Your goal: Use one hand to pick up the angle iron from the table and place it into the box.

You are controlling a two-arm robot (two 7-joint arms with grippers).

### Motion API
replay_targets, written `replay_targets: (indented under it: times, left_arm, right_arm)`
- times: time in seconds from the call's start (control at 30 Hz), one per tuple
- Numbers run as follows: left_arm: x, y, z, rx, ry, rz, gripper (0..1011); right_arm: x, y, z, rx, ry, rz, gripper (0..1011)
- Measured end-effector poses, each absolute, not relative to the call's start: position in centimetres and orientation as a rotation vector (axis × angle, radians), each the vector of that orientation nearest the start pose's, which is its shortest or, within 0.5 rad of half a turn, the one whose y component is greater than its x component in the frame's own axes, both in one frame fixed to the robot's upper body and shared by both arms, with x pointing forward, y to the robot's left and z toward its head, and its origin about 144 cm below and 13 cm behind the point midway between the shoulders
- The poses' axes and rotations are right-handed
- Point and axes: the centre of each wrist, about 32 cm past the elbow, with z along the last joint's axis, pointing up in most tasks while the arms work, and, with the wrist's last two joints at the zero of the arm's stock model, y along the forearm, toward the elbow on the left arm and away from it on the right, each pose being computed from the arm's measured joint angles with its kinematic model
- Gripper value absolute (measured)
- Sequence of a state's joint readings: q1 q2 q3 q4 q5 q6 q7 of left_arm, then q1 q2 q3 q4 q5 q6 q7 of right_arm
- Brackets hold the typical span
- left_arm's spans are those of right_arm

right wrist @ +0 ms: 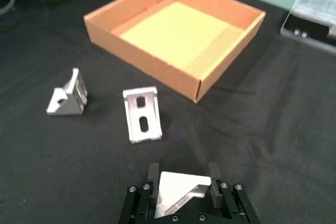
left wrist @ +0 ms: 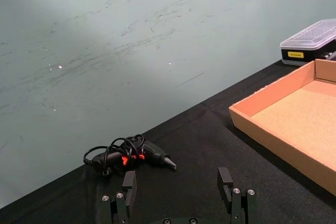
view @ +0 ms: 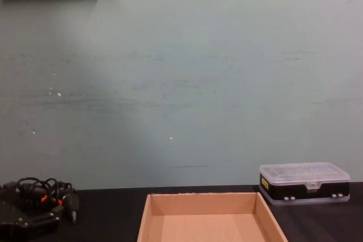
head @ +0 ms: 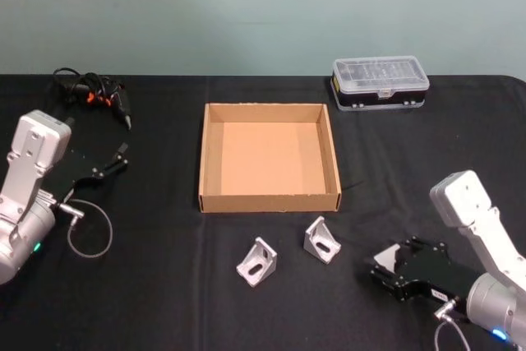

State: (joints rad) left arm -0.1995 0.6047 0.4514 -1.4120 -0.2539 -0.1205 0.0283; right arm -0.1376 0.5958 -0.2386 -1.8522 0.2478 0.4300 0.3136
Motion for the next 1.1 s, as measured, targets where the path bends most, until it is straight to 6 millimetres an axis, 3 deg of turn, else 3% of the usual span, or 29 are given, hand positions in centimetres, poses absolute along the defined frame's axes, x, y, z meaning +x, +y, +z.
replay_targets:
  times: [0.2, 0.4, 0.77, 0.9, 1.1]
  left_arm:
    - [48.9, 31.0, 114.0, 0.304, -0.285, 1.248, 1011]
    - [48.9, 31.0, 114.0, 0.304, -0.285, 1.248, 1011]
    - [48.9, 31.0, 114.0, 0.304, -0.285, 1.248, 1011]
    - [48.9, 31.0, 114.0, 0.304, -0.285, 1.248, 1011]
    - [48.9, 31.0, 114.0, 0.304, -0.285, 1.248, 1011]
  right_arm:
    - [40.7, -27.9, 118.8, -0.482, 0.098, -0.948, 563]
    - [42.2, -26.8, 120.3, -0.413, 0.071, -0.956, 563]
    - [49.1, -24.8, 123.1, -0.300, 0.080, -0.929, 563]
    - [51.9, -23.5, 123.6, -0.298, 0.080, -0.910, 563]
    - [54.4, -22.1, 123.6, -0.318, 0.074, -0.903, 563]
